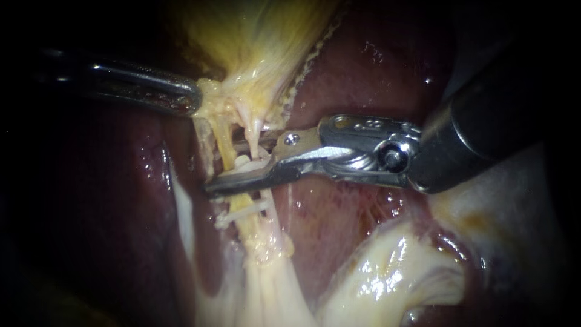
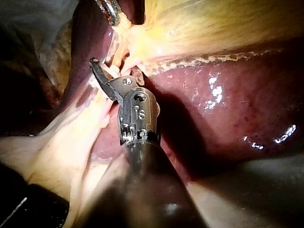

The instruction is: Clipping third clip left tube

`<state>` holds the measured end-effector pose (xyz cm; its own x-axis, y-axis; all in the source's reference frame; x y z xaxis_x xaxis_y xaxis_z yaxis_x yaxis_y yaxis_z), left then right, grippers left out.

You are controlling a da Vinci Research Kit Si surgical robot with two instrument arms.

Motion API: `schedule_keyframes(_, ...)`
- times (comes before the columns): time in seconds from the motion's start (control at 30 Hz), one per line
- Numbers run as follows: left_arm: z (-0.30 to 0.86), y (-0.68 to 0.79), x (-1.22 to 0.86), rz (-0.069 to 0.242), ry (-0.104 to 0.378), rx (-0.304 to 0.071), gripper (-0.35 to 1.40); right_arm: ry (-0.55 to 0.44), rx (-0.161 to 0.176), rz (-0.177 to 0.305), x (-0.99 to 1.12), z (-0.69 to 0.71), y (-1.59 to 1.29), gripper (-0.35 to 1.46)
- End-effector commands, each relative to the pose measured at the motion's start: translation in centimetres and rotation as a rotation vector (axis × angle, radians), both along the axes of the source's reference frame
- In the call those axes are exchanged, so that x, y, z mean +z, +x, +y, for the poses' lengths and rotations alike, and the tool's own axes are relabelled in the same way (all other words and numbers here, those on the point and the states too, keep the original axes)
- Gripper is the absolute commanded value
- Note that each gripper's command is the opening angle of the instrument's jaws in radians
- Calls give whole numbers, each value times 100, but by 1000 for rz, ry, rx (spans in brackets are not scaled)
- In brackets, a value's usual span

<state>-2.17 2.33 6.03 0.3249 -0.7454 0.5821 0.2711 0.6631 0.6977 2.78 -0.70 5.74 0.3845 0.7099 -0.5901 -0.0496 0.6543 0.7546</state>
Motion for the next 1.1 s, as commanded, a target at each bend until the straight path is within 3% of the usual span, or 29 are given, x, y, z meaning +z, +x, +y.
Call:
schedule_keyframes(0.03, 0, 0, 0, -1, 0, 1, -35, 0, 0, 0, 0, 0, -1, 45)
schedule_keyframes(0.2, 0, 1, 0, -1, 0, 1, -35, 6, -3, 1, 1, 0, -11, 45)
schedule_keyframes(0.4, 2, 4, 1, -2, 0, 3, -35, 4, -6, 6, 0, 3, -43, 45)
schedule_keyframes(0.7, 3, 8, 0, -4, 2, 5, -35, 36, -6, 0, -27, 12, -86, 45)
schedule_keyframes(0.97, 5, 11, -2, -5, 9, 4, -35, 55, -3, 2, -71, 20, -85, 44)
schedule_keyframes(1.1, 5, 11, -2, -5, 9, 4, -35, 57, 0, 1, -78, 20, -73, 44)
